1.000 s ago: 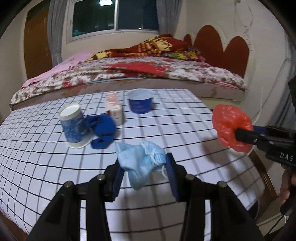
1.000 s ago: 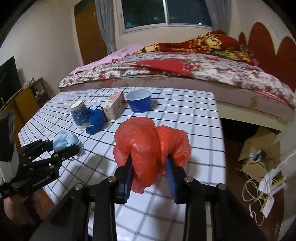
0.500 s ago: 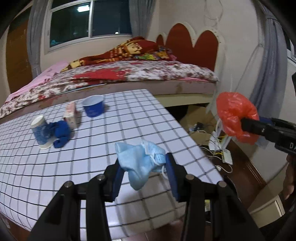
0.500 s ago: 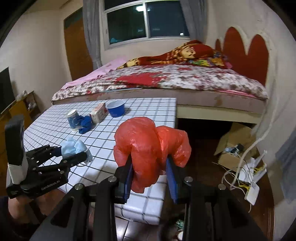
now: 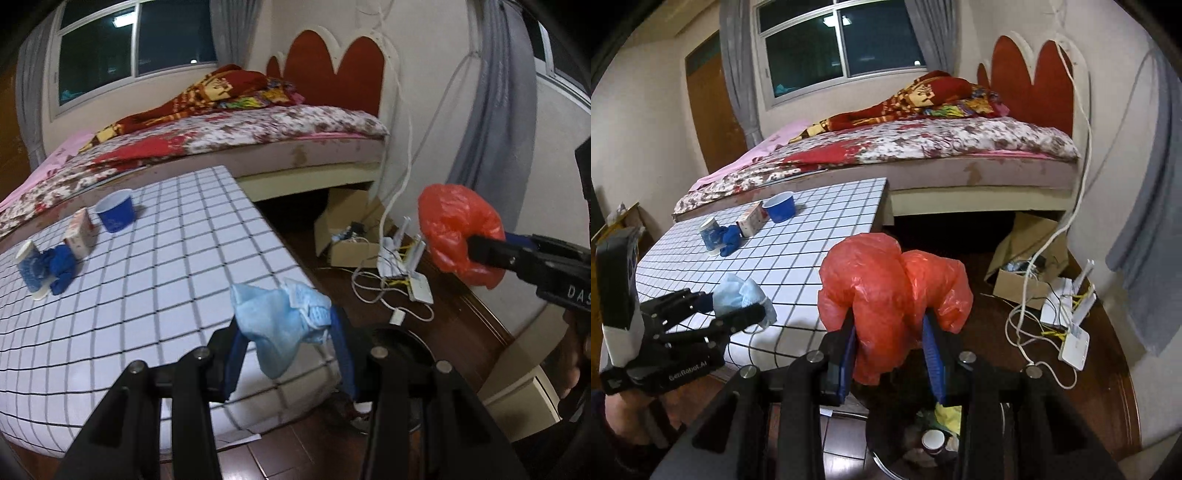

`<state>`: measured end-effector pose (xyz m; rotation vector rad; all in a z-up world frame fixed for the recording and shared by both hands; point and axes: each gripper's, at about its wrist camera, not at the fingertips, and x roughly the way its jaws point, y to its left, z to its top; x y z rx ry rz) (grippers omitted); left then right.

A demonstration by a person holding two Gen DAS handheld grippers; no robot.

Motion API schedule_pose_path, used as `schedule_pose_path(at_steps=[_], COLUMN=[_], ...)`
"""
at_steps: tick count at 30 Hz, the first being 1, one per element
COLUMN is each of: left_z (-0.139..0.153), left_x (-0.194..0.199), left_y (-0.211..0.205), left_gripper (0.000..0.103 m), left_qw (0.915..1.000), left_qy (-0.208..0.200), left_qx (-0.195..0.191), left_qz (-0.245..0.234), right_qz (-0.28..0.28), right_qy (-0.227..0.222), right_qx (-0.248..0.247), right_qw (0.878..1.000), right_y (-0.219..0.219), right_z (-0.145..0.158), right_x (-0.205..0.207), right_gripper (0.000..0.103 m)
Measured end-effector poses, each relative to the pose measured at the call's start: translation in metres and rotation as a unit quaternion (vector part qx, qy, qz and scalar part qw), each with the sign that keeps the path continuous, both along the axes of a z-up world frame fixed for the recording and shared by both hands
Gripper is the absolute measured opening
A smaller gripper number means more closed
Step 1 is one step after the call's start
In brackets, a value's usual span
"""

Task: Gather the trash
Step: 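Carry the face mask and red bag with both tools over the bin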

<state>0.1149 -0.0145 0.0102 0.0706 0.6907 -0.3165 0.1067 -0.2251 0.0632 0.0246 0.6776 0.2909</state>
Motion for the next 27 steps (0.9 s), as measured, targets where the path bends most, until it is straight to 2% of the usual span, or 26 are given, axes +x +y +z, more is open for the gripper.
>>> schedule_pose_path(at_steps=[12, 18, 27], left_z=[-0.015, -0.037, -0.067], left_x=[-0.024, -0.032, -0.027], left_y=[-0.052, -0.075, -0.094], left_gripper=[0.045, 0.045, 0.045], left_qw=[0.9987, 0.9965, 0.9937], left_qy=[0.014, 0.037, 0.072], left_qx=[0.012, 0.017, 0.012], left_qz=[-0.047, -0.074, -0.084], right_qz=[-0.012, -0.016, -0.028], right_qy=[0.030, 0.055, 0.108], right_qx=[-0.006, -0.012, -0.020], right_qw=[0.999, 0.998, 0.994], right_y=[-0.037, -0.052, -0.067], right_z=[-0.028, -0.049, -0.091], right_x=[-0.024, -0.028, -0.023], right_gripper=[0.035, 0.035, 0.035])
